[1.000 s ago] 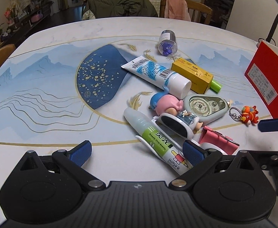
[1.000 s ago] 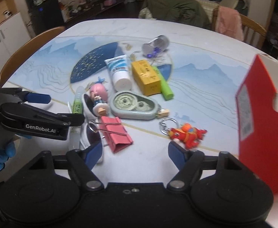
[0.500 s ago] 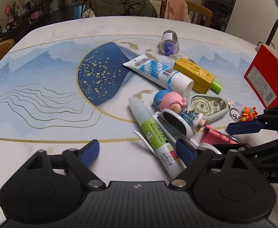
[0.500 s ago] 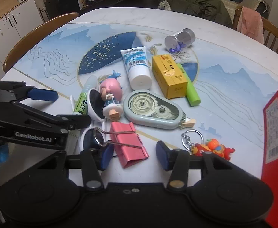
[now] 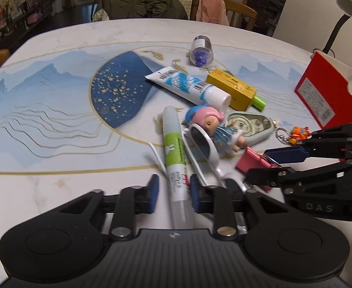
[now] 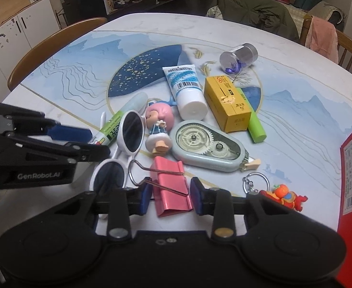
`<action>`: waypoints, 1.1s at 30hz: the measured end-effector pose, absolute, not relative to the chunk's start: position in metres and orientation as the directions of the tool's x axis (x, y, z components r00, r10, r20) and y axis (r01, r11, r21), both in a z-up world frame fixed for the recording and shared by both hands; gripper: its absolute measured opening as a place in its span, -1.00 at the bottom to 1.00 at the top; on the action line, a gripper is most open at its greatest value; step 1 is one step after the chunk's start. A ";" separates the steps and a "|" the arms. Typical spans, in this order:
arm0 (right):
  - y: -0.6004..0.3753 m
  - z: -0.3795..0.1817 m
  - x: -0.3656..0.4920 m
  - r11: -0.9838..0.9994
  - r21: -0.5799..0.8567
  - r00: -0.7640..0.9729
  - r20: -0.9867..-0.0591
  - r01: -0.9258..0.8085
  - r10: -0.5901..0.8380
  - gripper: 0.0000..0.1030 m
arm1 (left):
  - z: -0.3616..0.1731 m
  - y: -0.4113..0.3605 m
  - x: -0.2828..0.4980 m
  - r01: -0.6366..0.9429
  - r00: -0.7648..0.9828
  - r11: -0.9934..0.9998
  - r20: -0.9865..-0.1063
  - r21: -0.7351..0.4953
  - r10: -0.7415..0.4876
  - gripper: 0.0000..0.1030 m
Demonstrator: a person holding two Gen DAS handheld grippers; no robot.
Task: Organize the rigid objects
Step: 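Grasp the glue stick with the left tool while the right tool grasps the pink binder clip, then carry the glue stick and pink binder clip with both tools into the shoebox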
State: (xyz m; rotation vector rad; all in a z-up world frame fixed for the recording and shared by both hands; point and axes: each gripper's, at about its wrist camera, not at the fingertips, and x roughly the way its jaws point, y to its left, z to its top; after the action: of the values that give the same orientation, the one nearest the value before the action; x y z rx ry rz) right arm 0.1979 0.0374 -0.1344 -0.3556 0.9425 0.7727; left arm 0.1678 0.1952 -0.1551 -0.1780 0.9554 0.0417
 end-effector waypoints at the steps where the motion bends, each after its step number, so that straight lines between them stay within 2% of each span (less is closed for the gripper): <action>1: 0.037 -0.134 0.197 0.689 0.047 0.356 -0.829 -0.723 0.431 -0.36 | -0.155 0.196 0.167 -0.117 0.577 0.983 -0.815 -0.142 -0.050 -0.66; 22: -0.020 -0.084 0.166 0.805 0.118 0.460 -0.768 -0.582 0.445 -0.38 | -0.112 0.202 0.139 -0.136 0.664 0.955 -0.740 -0.262 -0.109 -0.68; 33: -0.072 -0.030 0.147 0.848 0.143 0.556 -0.698 -0.510 0.452 -0.38 | -0.059 0.171 0.131 -0.052 0.726 0.955 -0.668 -0.291 -0.164 -0.68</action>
State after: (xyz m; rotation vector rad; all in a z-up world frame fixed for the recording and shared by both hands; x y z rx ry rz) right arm 0.1471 -0.0719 -0.0296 -0.0789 0.8001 0.5687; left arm 0.1311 0.1706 -0.0593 -0.3009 0.7590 -0.0625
